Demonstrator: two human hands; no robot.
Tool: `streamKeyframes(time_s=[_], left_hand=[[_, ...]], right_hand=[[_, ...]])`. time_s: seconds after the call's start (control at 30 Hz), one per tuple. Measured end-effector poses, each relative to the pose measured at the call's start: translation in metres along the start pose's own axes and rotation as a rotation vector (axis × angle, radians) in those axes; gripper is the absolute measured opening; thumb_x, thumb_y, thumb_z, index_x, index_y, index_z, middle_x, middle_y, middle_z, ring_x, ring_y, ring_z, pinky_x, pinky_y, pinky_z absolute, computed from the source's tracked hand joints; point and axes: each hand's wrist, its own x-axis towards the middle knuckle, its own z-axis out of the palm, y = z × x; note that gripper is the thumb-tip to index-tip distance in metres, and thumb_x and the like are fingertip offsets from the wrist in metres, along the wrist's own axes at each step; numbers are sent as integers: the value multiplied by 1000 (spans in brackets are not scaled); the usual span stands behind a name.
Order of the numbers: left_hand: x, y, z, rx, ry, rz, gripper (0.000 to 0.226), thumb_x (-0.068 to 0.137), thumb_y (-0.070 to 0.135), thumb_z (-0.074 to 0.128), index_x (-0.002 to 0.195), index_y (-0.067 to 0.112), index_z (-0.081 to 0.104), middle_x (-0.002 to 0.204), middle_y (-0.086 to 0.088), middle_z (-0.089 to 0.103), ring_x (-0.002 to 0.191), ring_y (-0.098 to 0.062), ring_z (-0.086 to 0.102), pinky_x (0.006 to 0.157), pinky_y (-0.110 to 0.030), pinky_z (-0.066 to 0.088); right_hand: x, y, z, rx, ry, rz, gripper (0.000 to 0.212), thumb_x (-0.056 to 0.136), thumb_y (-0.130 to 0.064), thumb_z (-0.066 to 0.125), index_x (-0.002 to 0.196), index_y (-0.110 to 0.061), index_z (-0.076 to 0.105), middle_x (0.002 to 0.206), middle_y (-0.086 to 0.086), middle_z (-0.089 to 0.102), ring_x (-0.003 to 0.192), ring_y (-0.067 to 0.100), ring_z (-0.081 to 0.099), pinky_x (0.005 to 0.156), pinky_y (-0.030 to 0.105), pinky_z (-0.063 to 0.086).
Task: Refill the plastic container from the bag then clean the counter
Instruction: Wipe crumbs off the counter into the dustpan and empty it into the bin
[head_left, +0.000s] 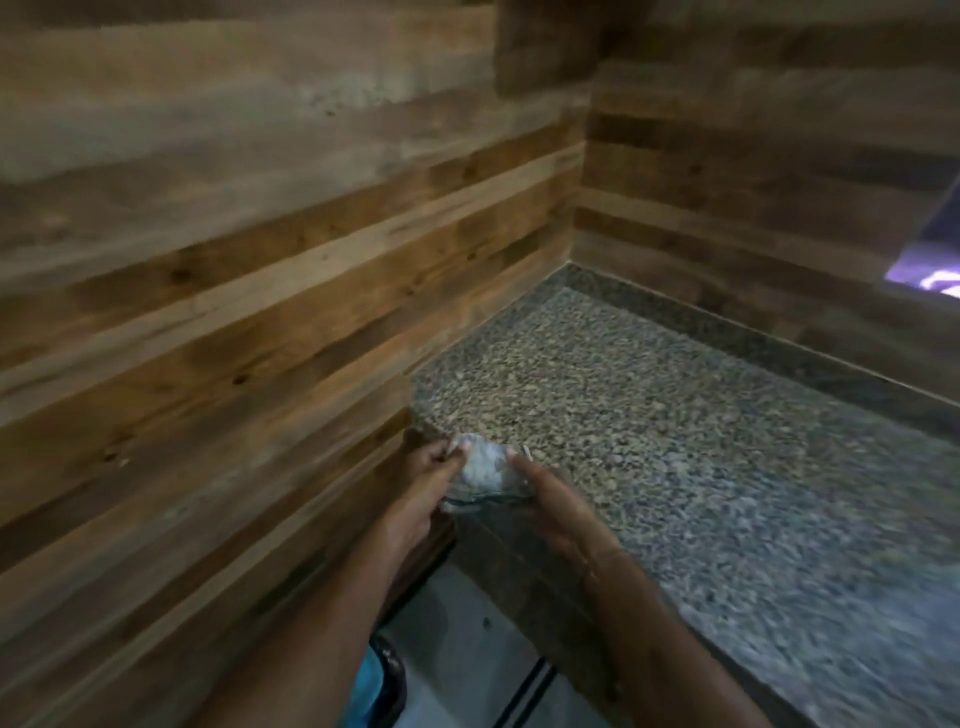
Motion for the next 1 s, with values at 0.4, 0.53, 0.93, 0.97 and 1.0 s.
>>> streamKeyframes(time_s=[0.4,0.53,0.93,0.97,1.0], left_hand=[[86,-15,116,288,-122,-40,38,84,22,84,108,31,55,115,-5,62,104,-18,63,86,-38,58],[110,-25,129,411,-228,83,25,83,6,81,94,19,62,109,-7,72,108,-21,68,93,-46,59],[192,-66,107,851,-278,235,44,75,1,84,116,15,74,120,-10,67,114,-29,64,97,-34,52],[194,-72,104,875,-271,254,46,73,5,86,115,19,73,116,-9,64,110,-31,62,94,-39,54],[195,-75,102,910,-271,286,48,70,10,88,113,24,72,113,-7,60,107,-30,60,92,-42,54]], right_hand=[[34,-30,-111,-192,310,-138,24,97,-25,70,115,-11,65,93,10,75,65,16,71,51,26,55],[70,-19,-132,-315,405,-149,53,77,-53,76,114,-18,63,109,21,74,79,25,71,64,47,61],[135,-3,-109,-1132,476,-141,59,86,-29,75,140,-26,53,129,10,49,97,36,68,74,38,55],[135,2,-110,-1183,489,-160,56,87,-30,74,139,-25,55,129,9,47,96,36,68,71,36,53],[134,5,-110,-1202,502,-168,55,86,-30,74,138,-24,57,128,8,47,95,34,68,69,33,51]])
